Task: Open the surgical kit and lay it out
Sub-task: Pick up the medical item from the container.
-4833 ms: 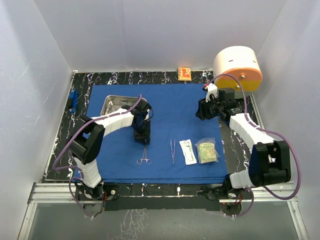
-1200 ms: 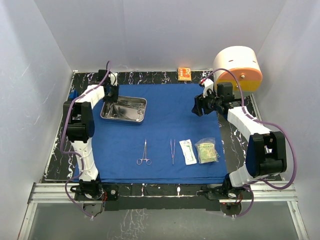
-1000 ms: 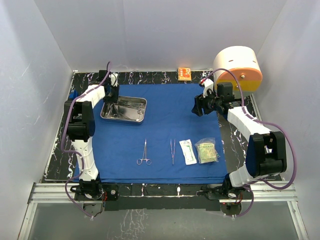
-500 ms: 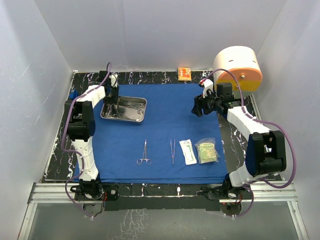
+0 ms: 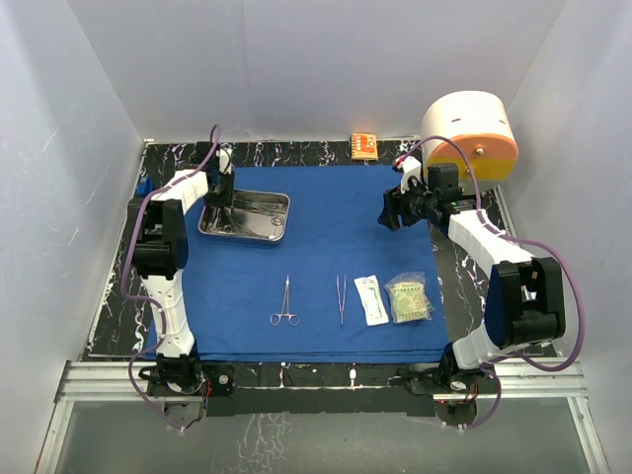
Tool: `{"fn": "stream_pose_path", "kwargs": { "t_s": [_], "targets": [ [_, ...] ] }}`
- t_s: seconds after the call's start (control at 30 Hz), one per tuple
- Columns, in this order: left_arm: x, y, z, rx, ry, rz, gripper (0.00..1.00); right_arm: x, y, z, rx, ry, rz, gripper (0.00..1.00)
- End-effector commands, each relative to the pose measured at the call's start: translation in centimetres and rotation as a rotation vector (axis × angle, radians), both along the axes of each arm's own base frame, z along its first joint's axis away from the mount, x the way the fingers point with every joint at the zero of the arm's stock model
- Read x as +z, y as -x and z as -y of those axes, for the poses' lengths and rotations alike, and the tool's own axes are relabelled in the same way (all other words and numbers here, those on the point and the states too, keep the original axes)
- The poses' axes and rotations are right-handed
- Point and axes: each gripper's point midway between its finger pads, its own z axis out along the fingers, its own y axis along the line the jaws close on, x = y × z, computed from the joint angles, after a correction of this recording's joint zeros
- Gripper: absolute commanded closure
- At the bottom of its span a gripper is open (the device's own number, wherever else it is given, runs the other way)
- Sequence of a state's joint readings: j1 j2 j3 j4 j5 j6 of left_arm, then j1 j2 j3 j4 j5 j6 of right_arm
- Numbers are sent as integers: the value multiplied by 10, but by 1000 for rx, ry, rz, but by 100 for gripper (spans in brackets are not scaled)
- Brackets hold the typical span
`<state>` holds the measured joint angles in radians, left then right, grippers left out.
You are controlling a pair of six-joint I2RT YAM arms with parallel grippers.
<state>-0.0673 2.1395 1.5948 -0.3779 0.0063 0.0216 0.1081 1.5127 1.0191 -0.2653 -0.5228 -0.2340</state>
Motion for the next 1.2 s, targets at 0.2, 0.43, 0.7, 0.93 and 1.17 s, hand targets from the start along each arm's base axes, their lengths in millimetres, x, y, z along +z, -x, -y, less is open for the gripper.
{"fn": "stream_pose_path", "kwargs": {
  "t_s": [0.2,0.43,0.7,0.93,1.17],
  "targets": [
    [-9,-3,5,-9,35,-38,76,7,-7,1,0,-5,33,43],
    [-12,0,8,-20,46,-49,84,5,-7,1,-2,-4,27,43],
    [-14,16,10,-33,62,-68,87,4,-8,1,-2,-1,25,42],
    [-14,28,12,-46,69,-83,88,4,-7,0,0,-11,13,42],
    [-8,14,3,-51,12,-48,85,7,-7,0,1,-11,24,42]
  ]
}}
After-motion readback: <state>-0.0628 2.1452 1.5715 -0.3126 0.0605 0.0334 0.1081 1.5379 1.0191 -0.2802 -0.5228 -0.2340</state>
